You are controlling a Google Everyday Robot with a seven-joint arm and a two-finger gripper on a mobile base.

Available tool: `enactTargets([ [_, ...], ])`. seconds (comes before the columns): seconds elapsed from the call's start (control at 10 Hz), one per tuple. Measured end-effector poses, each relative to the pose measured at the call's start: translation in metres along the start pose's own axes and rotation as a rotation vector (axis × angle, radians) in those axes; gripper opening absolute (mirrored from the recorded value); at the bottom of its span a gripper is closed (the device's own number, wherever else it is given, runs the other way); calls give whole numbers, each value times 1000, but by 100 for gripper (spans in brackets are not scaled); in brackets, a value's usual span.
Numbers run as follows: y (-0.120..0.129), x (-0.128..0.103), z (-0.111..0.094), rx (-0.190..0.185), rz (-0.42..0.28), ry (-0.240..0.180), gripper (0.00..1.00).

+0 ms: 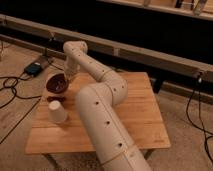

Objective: Pick up the ceramic bowl

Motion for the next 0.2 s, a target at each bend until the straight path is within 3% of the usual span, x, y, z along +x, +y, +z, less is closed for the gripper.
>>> enactTargets([
  [0.2, -6, 6, -15, -44, 2, 7, 0],
])
